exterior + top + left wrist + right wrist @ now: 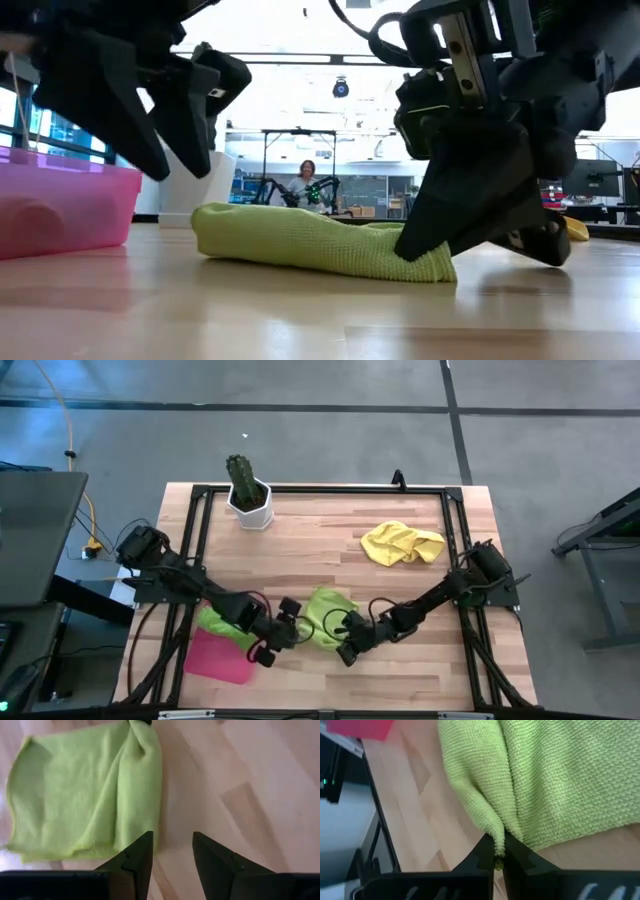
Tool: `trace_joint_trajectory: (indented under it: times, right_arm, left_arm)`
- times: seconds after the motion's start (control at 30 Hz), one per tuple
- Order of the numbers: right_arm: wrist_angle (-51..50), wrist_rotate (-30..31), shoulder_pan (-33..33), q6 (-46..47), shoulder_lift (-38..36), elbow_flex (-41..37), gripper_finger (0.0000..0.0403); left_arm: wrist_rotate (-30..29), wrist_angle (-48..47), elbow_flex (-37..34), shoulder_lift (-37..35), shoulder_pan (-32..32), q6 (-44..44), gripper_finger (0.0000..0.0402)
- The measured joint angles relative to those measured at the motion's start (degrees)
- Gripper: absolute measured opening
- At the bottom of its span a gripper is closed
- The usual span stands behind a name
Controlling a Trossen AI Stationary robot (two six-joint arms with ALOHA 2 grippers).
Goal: Roll microfiber towels into tight, uniform cylinder then place into a basket
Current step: Roll the light green towel
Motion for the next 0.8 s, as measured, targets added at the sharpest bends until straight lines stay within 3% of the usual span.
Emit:
trace_joint_trajectory:
  times: [0.23,0.57,0.8]
  right_arm:
    - [-0.44,2.53,0.79,5.26,-0.07,0.02,0.0002]
    - [0.23,0.81,0.75,14.7,-0.09,0.0,0.0005]
    - [-0.93,7.15,1.37,8.5,-2.39,-0.07,0.0002]
  left_arm:
    - [-10.66,4.37,0.06,3.44,-2.16,3.37,0.0129]
    - [-19.4,4.35,0.0,7.31,-2.51,5.39,0.0129]
    - [-20.6,5.22,0.02,7.42,-3.53,9.14,0.0129]
